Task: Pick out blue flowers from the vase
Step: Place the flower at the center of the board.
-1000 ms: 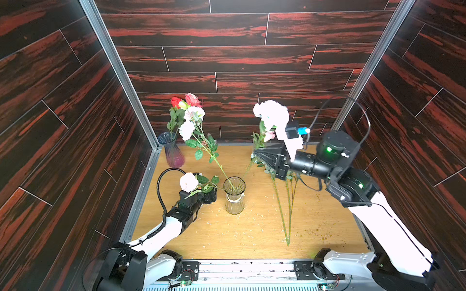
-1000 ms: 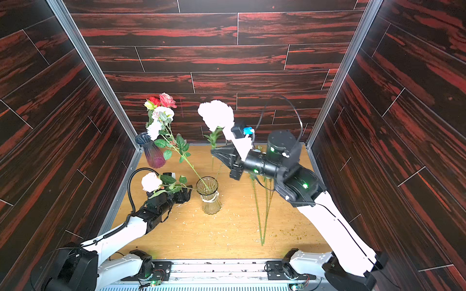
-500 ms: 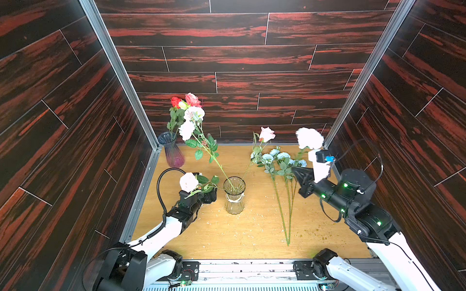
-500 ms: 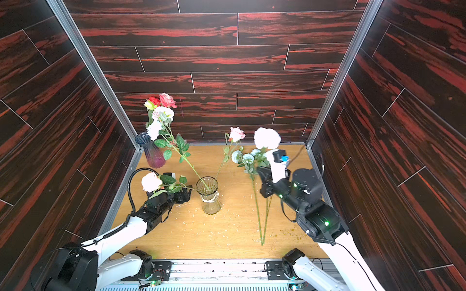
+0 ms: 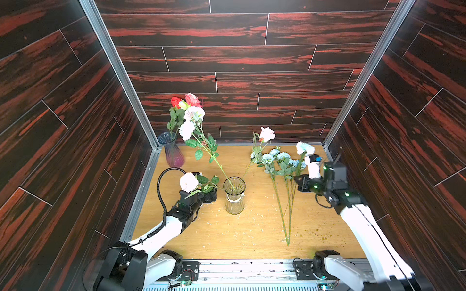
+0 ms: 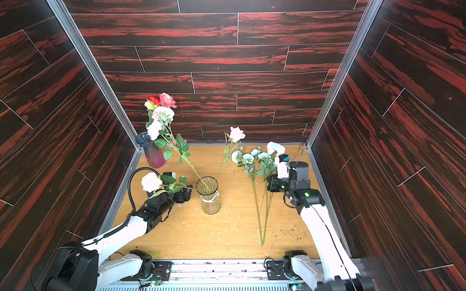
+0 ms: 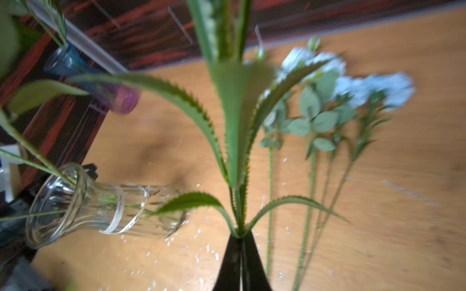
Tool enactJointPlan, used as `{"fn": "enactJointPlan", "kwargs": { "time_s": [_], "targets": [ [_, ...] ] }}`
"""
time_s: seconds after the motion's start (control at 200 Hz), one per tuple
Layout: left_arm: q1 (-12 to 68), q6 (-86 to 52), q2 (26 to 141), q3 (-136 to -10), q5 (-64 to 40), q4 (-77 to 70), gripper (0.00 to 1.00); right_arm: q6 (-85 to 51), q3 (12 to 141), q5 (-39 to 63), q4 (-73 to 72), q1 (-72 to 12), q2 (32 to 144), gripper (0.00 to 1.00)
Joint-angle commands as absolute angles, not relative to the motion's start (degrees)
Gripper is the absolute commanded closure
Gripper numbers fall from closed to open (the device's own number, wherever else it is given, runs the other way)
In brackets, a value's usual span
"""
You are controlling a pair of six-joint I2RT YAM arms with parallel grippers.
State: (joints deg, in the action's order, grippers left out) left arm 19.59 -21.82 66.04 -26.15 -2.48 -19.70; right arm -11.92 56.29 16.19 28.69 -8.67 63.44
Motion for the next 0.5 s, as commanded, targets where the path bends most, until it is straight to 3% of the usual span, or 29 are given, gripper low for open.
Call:
{"fn": "enactJointPlan", "kwargs": {
  "time_s": [0.0, 0.205, 0.496],
  "targets": [
    [19.8, -21.3, 66.2, -27.7, -2.0, -19.5, 0.16, -11.3, 59.0, 26.6, 28.3, -8.6, 68.7, 1.00],
    [19.7, -21.2, 66.4, -27.9, -2.0, -19.3, 0.16, -10.5, 64.6, 33.2, 26.9, -10.8, 83.4, 1.00],
    [19.8, -21.2, 66.4, -27.9, -2.0, -19.3, 0.16, -8.4, 78.3, 32.6, 29.7, -17.4, 101.9, 1.00]
  ]
}}
